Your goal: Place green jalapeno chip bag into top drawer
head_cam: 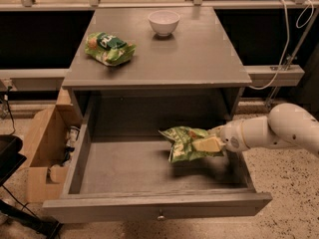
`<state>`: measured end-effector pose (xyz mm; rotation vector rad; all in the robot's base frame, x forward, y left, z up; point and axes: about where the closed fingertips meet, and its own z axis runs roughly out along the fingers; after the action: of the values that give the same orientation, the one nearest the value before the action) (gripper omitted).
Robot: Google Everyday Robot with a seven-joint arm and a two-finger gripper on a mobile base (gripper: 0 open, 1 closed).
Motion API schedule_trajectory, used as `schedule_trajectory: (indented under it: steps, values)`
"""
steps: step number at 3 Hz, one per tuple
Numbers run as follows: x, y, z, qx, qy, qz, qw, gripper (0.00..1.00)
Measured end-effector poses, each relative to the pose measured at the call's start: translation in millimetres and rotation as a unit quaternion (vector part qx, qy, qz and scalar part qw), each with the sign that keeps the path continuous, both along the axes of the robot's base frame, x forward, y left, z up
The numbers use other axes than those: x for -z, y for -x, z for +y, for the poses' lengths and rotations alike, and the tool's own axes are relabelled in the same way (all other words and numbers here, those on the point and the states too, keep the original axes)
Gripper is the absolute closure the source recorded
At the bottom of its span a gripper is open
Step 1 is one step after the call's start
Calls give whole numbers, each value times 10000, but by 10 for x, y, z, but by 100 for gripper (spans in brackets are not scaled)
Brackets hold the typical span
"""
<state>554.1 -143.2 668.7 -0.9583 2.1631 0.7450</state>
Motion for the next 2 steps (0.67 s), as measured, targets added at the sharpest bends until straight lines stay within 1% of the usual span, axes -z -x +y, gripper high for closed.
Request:
schedule_trajectory:
  steps: [1,2]
  values:
    - [12,2,27,-22,-8,12,10000,50]
    - [20,4,43,-37,-12,19,10000,27]
